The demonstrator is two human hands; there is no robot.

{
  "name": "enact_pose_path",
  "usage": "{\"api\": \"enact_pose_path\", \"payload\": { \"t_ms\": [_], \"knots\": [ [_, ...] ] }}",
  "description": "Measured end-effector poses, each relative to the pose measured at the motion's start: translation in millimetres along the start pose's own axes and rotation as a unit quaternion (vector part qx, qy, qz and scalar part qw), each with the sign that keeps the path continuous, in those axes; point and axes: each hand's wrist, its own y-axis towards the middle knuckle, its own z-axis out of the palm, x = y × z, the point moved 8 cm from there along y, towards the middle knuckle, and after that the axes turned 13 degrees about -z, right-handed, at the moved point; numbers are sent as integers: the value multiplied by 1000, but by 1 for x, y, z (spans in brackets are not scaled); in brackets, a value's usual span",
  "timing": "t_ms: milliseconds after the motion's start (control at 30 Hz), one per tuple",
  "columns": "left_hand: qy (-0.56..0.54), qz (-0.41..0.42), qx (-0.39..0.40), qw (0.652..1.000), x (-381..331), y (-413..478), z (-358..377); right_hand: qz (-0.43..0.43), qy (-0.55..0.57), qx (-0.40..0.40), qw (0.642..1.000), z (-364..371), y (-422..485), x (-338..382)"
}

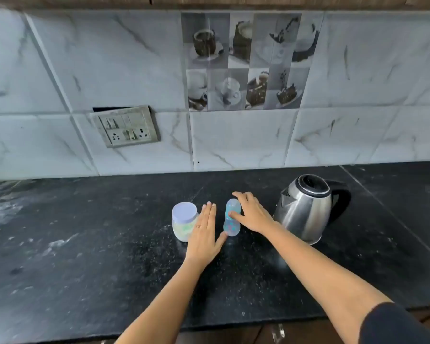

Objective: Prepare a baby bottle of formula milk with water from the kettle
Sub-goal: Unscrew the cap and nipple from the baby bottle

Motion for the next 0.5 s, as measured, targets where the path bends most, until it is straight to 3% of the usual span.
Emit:
{"api": "enact_pose_path", "payload": {
  "t_ms": [267,500],
  "knots": [
    [-97,-125,115,981,20,1,41,8,59,-11,998,11,7,3],
    [-278,-242,134,920,29,3,60,-21,47,72,996,19,4,13]
  ]
}}
